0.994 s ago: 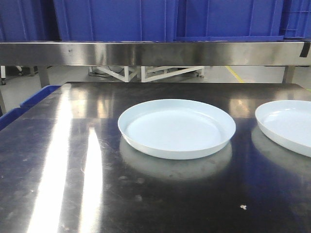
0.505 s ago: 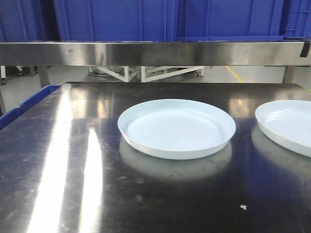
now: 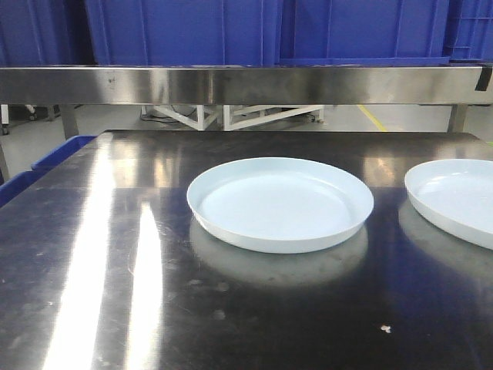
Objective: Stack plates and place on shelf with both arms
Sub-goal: 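Lower the right gripper onto the rim of the plate nearest it, then grip the plate rim with the right gripper and lift it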
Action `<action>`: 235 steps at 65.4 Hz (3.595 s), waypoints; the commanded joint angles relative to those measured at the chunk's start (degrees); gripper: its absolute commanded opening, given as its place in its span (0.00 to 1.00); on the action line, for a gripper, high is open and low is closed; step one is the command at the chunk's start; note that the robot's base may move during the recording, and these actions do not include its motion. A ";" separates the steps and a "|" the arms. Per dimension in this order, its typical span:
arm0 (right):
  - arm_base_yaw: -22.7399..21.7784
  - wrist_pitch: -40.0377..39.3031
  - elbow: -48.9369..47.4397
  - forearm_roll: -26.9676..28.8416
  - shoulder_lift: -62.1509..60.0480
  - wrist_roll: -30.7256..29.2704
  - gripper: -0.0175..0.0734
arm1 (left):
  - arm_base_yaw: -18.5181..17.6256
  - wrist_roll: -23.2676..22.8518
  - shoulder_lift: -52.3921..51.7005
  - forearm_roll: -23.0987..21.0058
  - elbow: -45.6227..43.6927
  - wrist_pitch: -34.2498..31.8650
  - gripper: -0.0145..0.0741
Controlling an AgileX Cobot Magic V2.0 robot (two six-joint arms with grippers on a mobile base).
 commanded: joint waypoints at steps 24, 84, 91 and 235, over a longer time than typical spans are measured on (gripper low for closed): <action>-0.14 1.64 -2.04 -0.49 0.60 -0.34 0.67 | -0.30 -0.10 0.01 -0.22 -1.55 -4.97 0.26; -12.68 -4.31 -10.28 -0.54 23.01 -0.34 0.67 | -0.30 -0.10 0.01 -0.22 -1.55 -4.97 0.26; -12.80 -4.62 -11.33 -0.54 25.39 -0.34 0.67 | -0.30 -0.10 0.01 -0.22 -1.55 -4.97 0.26; -13.95 0.43 -22.32 -0.07 28.26 -0.34 0.21 | -0.30 -0.10 0.01 -0.22 -1.55 -4.97 0.26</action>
